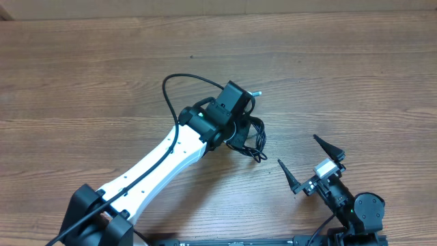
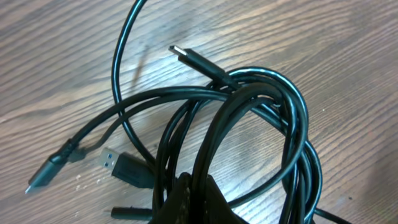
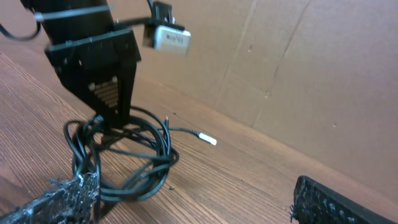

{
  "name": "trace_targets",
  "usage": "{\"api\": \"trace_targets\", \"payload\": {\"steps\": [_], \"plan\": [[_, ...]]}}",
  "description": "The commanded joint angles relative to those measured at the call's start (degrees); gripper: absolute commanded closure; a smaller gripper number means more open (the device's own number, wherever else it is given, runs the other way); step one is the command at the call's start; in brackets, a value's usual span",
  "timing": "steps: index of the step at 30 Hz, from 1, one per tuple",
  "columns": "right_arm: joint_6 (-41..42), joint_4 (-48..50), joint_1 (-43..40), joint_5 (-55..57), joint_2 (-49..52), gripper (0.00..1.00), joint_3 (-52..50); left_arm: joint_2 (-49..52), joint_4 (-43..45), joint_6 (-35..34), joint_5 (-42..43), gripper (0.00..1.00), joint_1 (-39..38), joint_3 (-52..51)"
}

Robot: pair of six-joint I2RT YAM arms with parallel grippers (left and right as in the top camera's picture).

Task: Untangle cables
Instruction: 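Close the left gripper on the cable loops and lift the bundle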

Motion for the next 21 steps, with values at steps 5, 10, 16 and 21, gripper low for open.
{"api": "trace_targets", "payload": {"steps": [5, 10, 16, 21], "plan": [[-0.2, 0.0, 0.3, -0.1, -0.7, 0.0, -0.6, -4.5, -4.8, -4.4, -5.1, 0.96, 0.1, 5.6], [-0.2, 0.0, 0.3, -0.1, -0.7, 0.0, -0.6, -5.2, -8.0, -8.3, -8.9, 0.96, 0.1, 8.7], [-0.2, 0.0, 0.3, -0.1, -0.7, 0.0, -0.6, -5.2, -11.8, -19.6, -13.6, 0.96, 0.4, 11.9], [-0.2, 0.0, 0.3, -0.1, -0.7, 0.0, -0.6, -5.2, -12.5, -27.5, -13.5, 0.96, 0.8, 12.4]]}}
